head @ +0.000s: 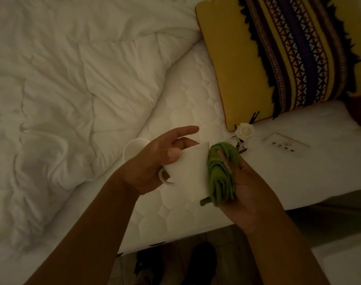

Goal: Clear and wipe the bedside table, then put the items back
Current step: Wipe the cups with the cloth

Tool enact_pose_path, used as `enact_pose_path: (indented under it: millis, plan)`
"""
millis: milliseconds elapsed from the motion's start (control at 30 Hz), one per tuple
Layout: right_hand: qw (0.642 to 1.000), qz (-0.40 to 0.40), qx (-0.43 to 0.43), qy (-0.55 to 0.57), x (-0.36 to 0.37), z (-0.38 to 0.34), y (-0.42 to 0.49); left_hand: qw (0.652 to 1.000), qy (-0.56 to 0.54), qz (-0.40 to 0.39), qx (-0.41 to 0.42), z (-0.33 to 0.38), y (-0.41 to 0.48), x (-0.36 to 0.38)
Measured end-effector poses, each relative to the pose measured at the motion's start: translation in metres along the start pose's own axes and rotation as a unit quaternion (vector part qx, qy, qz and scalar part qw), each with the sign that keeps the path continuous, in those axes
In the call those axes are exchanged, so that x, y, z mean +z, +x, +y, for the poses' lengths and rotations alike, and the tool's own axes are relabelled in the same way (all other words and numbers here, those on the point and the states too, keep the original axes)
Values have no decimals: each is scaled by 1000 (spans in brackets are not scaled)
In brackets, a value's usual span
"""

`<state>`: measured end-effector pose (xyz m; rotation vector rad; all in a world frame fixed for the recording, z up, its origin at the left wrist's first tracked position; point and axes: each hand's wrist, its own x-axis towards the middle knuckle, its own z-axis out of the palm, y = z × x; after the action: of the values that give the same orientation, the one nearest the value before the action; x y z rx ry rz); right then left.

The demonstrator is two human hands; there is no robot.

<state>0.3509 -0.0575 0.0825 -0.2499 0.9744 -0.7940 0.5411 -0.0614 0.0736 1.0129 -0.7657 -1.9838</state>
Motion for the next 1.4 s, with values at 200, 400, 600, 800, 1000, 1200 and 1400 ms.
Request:
enact_pose_path:
  millis: [200, 400, 600, 800, 1000, 1200, 1400]
  plan:
    - [1000, 6, 13, 6, -3, 14, -11, 996, 4, -79, -31, 3, -4, 0]
    - [980, 43, -96, -169, -2, 19, -19, 990, 128, 0, -63, 3, 0, 3]
    - [753, 108, -261, -595, 17, 57, -29, 972, 116, 173, -107, -24, 3, 22]
    - [715, 113, -261, -639, 8, 71, -29, 953, 142, 222, -147, -40, 8, 31]
    - [906, 128, -155, -372, -7, 47, -16, 971, 113, 169, -127, -36, -2, 18]
    - [992, 50, -80, -80, -27, 50, -2, 981, 92, 157, -72, -36, 0, 8]
    - [996, 32, -32, -74, -45, 59, 2, 966, 116, 231, -22, -42, 14, -4]
